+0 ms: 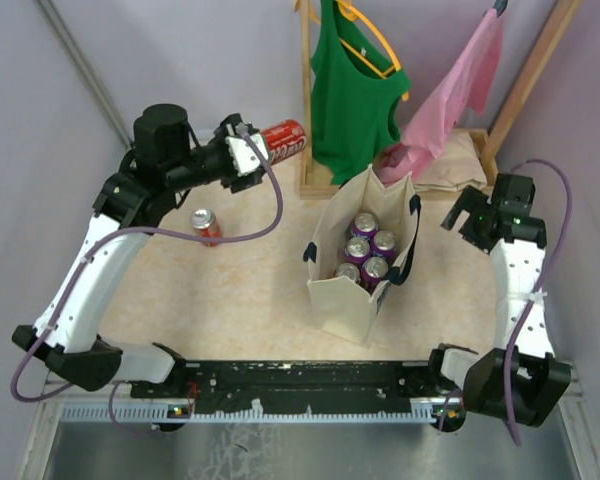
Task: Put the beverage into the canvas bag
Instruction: Place the drink at the center of the board.
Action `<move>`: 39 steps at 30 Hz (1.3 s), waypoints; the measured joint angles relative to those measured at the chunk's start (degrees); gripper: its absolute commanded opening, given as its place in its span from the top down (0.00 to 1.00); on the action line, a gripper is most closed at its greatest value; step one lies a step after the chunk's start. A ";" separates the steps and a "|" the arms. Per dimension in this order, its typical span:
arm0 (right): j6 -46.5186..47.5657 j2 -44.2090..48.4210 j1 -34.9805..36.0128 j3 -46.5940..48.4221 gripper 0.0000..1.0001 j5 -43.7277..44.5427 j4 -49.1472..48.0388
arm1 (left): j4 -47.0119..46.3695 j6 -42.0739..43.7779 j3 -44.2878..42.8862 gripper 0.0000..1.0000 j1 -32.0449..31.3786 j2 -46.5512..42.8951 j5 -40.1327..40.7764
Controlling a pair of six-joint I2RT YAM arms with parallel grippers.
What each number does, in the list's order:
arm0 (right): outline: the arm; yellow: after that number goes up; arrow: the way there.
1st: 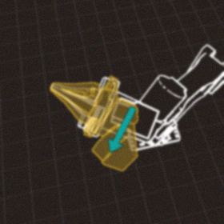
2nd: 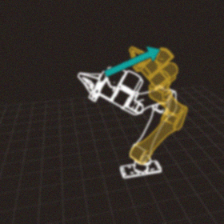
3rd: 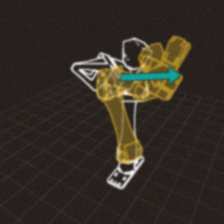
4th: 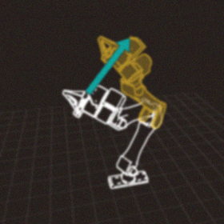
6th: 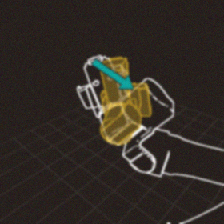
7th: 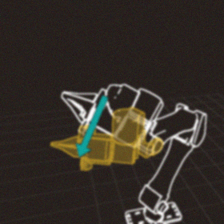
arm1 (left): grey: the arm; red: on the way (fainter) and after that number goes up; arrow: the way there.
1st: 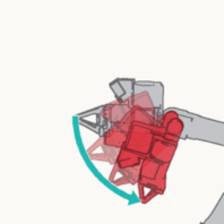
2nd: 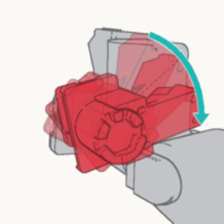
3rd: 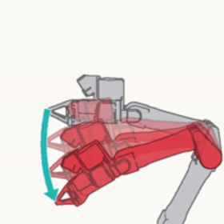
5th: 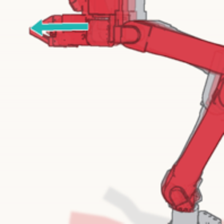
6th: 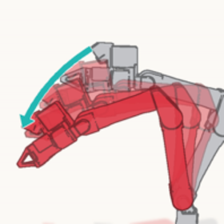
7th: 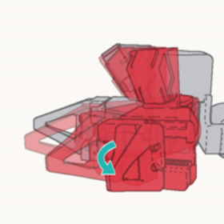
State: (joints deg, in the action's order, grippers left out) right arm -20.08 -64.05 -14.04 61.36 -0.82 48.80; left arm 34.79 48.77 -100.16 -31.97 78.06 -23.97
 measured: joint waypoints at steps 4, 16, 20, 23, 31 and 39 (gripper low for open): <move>1.99 -3.28 0.00 8.74 0.01 2.10 -0.48 | 9.57 -1.73 0.31 1.00 1.64 -1.44 0.83; 4.20 -11.30 1.25 32.63 0.02 0.11 -7.19 | 37.33 -4.39 6.56 1.00 1.86 10.10 -0.48; 6.27 -16.35 8.46 43.76 0.02 2.03 -4.72 | 41.48 -4.72 7.61 1.00 1.86 15.39 0.37; 7.34 -19.76 15.45 50.75 0.02 3.10 -3.15 | 39.82 -6.38 9.40 1.00 1.86 17.77 1.36; 8.04 -21.90 24.15 55.36 0.01 7.10 1.68 | 29.42 -11.65 17.51 1.00 1.09 17.90 8.11; 8.02 -21.55 24.17 55.30 0.01 10.78 5.16 | 18.82 -15.47 23.87 1.00 -3.80 17.05 15.32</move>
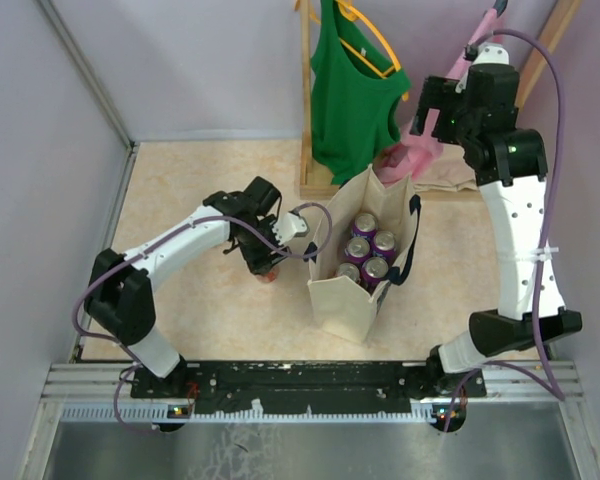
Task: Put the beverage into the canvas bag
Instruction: Place the drink at the center of the board.
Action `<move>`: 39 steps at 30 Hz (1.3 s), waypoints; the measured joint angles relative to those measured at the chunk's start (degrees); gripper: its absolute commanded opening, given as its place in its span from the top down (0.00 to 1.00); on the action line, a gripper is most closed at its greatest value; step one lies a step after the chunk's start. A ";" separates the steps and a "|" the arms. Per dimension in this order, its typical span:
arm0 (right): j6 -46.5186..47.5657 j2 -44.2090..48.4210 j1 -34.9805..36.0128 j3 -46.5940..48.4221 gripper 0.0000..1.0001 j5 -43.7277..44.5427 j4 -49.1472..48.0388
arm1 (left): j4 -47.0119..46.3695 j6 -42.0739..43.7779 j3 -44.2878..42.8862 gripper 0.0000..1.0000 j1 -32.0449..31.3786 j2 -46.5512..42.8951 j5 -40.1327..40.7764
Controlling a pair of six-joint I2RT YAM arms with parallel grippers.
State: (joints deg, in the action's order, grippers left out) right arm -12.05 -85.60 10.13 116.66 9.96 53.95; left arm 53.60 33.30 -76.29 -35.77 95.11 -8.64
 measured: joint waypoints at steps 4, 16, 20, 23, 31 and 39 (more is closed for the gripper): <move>-0.15 1.51 0.00 -1.14 0.01 1.01 0.20 | -2.23 -1.03 1.33 0.63 -1.25 -0.98 2.19; -0.59 3.41 0.00 -4.57 0.01 1.53 0.09 | -4.11 -1.55 0.52 0.15 -1.22 -0.96 2.32; -0.61 3.41 0.00 -4.55 0.01 1.40 -0.35 | -4.37 -1.38 -0.68 0.11 -1.22 -0.92 0.98; -0.72 3.37 0.00 -4.55 0.01 1.27 -0.74 | -4.28 -1.40 -1.38 0.00 -1.22 -0.79 0.28; 0.44 -2.84 0.00 7.23 0.03 0.26 0.61 | -13.11 -5.29 -7.48 0.00 3.28 -5.31 1.36; 2.95 -23.61 13.70 33.44 0.03 -0.46 -0.94 | -25.33 -15.26 -4.28 0.00 23.12 -24.13 -2.32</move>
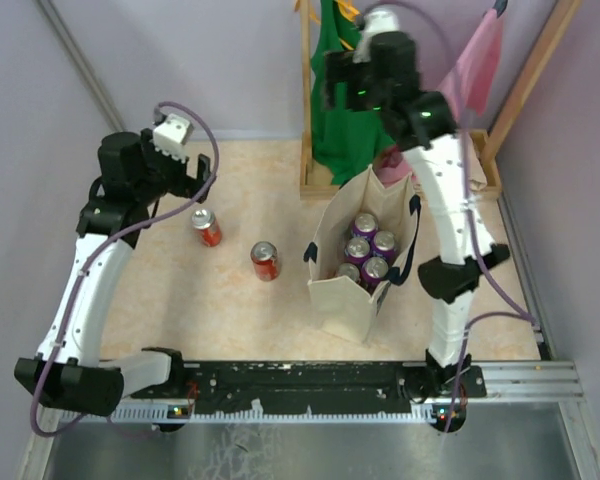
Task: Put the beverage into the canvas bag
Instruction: Place the drink at the center of the board, then pick up the drink from the center of the board.
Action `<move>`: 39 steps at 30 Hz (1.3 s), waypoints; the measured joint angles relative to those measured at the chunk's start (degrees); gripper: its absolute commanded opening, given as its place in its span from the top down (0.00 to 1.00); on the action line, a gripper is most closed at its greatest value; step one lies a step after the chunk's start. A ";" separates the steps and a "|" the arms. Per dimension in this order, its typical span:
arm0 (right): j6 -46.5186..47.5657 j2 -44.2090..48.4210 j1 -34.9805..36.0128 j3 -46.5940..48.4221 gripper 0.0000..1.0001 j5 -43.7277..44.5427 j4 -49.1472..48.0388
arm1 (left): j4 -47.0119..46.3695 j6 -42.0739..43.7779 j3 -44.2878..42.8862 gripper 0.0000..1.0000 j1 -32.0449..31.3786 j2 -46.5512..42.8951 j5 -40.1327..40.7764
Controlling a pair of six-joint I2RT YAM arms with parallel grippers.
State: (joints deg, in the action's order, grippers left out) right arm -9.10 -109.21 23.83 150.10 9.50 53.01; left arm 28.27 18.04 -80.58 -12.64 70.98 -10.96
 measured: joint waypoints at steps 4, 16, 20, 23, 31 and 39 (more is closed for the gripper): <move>1.64 -6.78 12.50 -3.10 0.03 -0.09 1.16 | 0.42 -5.92 6.97 0.00 7.13 -4.20 -4.02; 3.85 -12.70 31.74 -14.29 0.01 -3.69 10.08 | 2.62 -17.11 14.01 0.00 17.81 -4.35 -7.91; 1.42 -12.81 29.97 -17.77 0.01 -6.97 11.45 | 2.47 -21.38 14.34 0.00 21.24 -3.56 -8.22; -0.07 -13.64 29.57 -20.11 0.01 -8.94 11.96 | 2.12 -23.80 15.06 0.00 22.14 -3.06 -8.17; -1.53 -19.26 29.79 -21.44 0.02 -11.45 12.61 | 0.83 -27.71 16.92 0.00 22.82 -2.95 -8.20; -1.64 -22.34 29.79 -21.44 0.12 -10.91 13.11 | -0.07 -29.03 17.51 0.00 22.99 -3.30 -8.61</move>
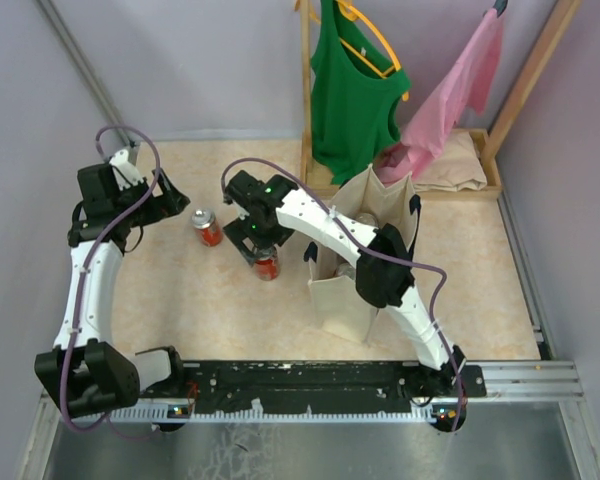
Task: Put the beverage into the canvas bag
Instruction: Pick up the drink from the center of the board.
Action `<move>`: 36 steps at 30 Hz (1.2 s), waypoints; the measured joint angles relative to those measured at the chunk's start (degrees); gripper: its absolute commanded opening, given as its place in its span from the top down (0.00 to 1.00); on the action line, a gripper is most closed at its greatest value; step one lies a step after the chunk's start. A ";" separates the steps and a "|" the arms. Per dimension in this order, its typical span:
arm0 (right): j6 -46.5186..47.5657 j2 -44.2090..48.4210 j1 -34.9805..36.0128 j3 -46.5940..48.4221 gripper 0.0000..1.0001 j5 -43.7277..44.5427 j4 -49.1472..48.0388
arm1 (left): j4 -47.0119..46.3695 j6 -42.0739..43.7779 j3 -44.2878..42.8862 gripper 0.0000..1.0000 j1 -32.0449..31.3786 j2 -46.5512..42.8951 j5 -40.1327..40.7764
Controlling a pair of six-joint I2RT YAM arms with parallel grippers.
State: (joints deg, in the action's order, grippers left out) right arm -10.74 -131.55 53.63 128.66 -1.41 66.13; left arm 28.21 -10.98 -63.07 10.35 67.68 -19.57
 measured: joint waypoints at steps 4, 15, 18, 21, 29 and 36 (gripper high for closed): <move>-0.28 0.00 0.00 0.00 0.33 0.39 0.00 | -0.04 -0.61 0.33 0.00 0.00 -0.24 -0.20; -1.27 -0.39 0.00 0.70 0.22 0.50 1.33 | -1.31 -1.55 0.35 0.00 0.04 -0.26 -2.08; -1.44 -0.72 0.00 0.70 0.20 0.90 2.34 | -1.40 -1.97 0.33 0.00 0.04 -0.22 -2.64; -1.46 -1.33 0.00 0.70 0.22 0.94 2.71 | -1.70 -2.27 0.33 0.00 0.04 0.04 -3.15; -2.01 -1.73 0.26 0.98 1.00 1.60 2.86 | -2.54 -2.54 0.33 0.00 0.04 0.63 -3.89; -2.89 -2.16 -0.15 9.94 1.00 5.73 6.32 | -2.93 -2.71 0.33 0.01 0.04 1.44 -4.11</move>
State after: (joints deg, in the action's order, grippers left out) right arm -13.63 -133.71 53.47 138.61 4.32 72.44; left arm 25.28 -13.69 -62.74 10.39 69.12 -23.68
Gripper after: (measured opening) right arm 0.651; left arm 0.996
